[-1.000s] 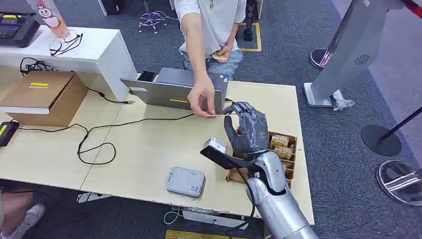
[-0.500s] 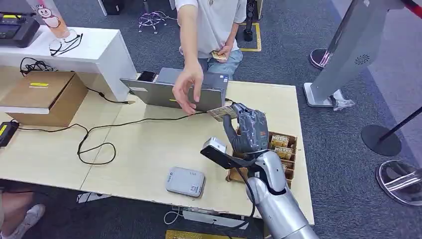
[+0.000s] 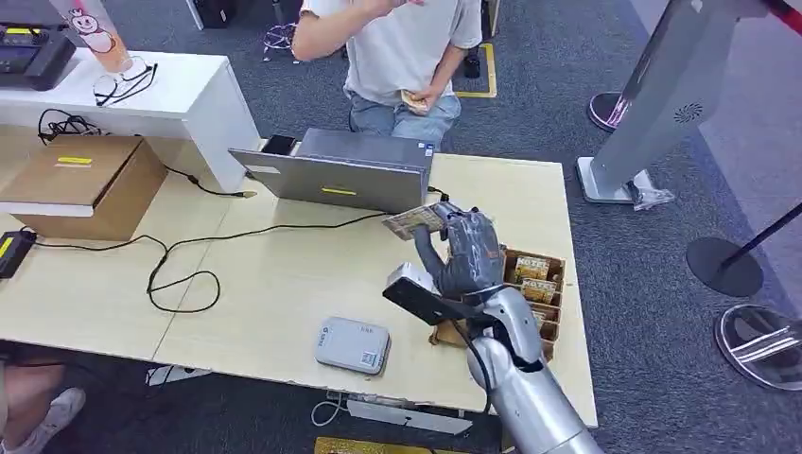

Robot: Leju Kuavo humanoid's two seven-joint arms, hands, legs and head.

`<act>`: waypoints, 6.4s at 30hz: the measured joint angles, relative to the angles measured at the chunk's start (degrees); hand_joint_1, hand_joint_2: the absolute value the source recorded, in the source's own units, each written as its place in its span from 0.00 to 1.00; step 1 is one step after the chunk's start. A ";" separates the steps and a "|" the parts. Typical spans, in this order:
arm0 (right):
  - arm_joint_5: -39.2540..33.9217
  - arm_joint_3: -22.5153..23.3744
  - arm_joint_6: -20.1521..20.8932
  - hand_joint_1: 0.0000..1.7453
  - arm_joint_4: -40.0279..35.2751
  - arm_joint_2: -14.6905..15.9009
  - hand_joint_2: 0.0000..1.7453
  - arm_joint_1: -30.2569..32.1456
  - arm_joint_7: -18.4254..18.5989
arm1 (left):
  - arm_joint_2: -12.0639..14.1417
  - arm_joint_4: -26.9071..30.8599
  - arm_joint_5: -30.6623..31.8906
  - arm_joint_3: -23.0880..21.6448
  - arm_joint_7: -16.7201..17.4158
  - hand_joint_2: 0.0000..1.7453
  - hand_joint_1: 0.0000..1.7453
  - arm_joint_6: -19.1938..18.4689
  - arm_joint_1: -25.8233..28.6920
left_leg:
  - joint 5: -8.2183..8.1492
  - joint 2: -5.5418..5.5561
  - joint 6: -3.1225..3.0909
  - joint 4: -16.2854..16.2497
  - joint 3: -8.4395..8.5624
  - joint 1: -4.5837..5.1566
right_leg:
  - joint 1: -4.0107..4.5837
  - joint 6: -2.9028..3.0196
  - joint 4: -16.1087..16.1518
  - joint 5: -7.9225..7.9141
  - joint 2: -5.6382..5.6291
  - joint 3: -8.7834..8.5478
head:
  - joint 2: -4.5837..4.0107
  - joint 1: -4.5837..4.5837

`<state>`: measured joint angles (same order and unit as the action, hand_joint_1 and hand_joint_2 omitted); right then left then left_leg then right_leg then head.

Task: Pass the card to the sensor for recognition and then transmit it.

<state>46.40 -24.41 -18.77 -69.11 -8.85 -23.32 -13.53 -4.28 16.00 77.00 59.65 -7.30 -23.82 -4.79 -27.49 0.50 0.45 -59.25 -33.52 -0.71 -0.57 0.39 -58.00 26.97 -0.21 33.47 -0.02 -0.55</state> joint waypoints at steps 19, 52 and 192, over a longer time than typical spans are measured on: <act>-9.51 -6.12 13.70 1.00 -7.17 0.13 1.00 4.34 -1.07 | 0.28 0.00 -1.77 -0.11 -0.13 0.00 0.00 -0.44 0.51 | 0.00 -0.01 0.00 0.00 -0.02 0.00 | 0.00 0.00 0.00 0.01 -0.01 0.03 | 0.00 0.00; -21.81 -12.70 22.81 1.00 -3.58 0.20 1.00 3.96 -2.18 | 0.33 0.00 -2.93 -0.77 0.55 0.00 0.00 -0.70 0.65 | 0.00 -0.01 0.00 0.00 -0.05 0.00 | 0.00 0.00 0.00 0.02 0.00 0.04 | 0.00 0.02; -15.49 -18.18 17.04 1.00 30.84 -6.93 1.00 -6.28 11.74 | 0.17 0.00 -7.26 -4.20 3.72 0.00 0.00 -0.50 0.43 | 0.00 -0.01 0.00 0.00 -0.07 0.00 | 0.00 0.00 0.00 0.02 -0.01 0.08 | 0.00 0.00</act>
<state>30.91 -42.60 -1.73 -38.27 -15.78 -29.60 -1.79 -4.11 16.00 69.75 55.45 -3.58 -24.33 -4.36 -27.49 0.49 0.45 -59.24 -33.59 -0.71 -0.57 0.39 -58.00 26.99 -0.22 33.55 -0.02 -0.55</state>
